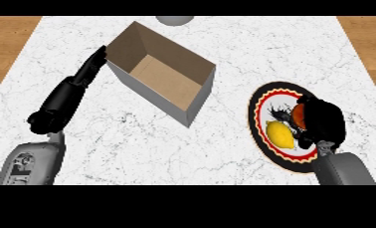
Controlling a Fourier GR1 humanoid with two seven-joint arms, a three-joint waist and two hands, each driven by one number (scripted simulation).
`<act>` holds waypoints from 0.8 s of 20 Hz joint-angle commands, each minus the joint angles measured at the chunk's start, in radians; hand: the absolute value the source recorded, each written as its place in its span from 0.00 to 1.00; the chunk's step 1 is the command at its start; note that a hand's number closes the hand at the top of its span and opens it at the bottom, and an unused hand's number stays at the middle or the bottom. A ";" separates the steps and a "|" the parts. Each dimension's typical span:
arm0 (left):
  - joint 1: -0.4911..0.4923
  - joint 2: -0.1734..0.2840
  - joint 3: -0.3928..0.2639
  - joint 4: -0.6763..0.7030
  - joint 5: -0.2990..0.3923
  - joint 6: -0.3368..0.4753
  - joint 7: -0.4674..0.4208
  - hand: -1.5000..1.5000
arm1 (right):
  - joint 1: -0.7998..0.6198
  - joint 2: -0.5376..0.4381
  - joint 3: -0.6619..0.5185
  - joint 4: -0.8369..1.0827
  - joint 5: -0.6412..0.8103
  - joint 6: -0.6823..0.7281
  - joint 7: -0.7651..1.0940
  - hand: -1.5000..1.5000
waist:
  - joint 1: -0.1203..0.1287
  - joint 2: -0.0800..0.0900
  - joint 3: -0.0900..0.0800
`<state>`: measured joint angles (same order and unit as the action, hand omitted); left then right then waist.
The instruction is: Pick the tomato from the plate and place it in the cardboard box
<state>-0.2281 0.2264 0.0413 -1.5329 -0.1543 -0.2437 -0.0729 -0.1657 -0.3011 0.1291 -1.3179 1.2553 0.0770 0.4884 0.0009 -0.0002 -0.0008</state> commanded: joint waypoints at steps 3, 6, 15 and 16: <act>0.022 0.020 0.020 -0.035 0.014 -0.036 0.015 0.50 | -0.026 -0.036 0.005 0.062 0.063 -0.126 -0.110 1.00 | 0.002 0.000 0.001; 0.040 -0.032 -0.014 -0.030 -0.024 0.007 -0.001 0.50 | -0.005 0.012 0.046 0.024 0.129 -0.169 -0.063 1.00 | -0.001 0.000 0.001; -0.035 -0.045 -0.068 -0.032 -0.010 -0.048 0.007 0.50 | -0.177 0.293 0.425 0.028 0.079 -0.069 -0.165 1.00 | 0.178 0.035 0.005; -0.059 -0.046 -0.080 -0.040 -0.007 -0.061 0.005 0.50 | -0.203 0.294 0.456 0.029 0.052 -0.057 -0.187 1.00 | 0.215 0.046 0.008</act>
<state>-0.2490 0.1926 -0.0012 -1.5697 -0.1622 -0.2794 -0.0571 -0.2951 -0.1138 0.4198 -1.2980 1.3766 -0.0177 0.3466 0.1077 0.0154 -0.0062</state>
